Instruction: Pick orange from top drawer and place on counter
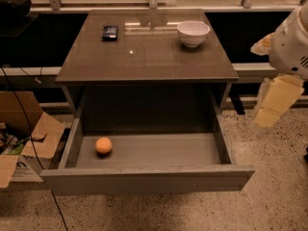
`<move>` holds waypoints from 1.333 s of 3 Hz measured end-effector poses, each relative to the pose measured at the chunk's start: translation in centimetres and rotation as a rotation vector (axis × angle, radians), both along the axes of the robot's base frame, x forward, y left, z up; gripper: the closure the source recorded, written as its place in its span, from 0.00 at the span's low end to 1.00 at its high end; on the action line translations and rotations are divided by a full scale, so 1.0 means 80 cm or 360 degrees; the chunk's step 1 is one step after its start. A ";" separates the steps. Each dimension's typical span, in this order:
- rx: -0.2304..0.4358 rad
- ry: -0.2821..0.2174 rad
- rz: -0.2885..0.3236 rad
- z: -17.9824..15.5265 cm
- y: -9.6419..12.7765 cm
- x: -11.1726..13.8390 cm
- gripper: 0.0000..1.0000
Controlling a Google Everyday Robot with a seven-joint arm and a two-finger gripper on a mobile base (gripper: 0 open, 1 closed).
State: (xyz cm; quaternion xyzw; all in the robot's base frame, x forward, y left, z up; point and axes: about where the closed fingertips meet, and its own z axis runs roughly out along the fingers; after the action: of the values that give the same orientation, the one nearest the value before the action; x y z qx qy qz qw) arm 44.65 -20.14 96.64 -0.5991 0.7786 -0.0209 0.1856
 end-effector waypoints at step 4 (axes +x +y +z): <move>0.0485 0.0022 0.0065 -0.132 0.151 0.066 0.00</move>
Offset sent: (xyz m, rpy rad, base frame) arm 0.0555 0.1235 -0.1121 0.3354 0.0211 0.0075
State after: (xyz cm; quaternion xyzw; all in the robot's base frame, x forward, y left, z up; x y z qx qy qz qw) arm 49.93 -8.07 86.05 -0.5797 0.7618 0.1053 0.2694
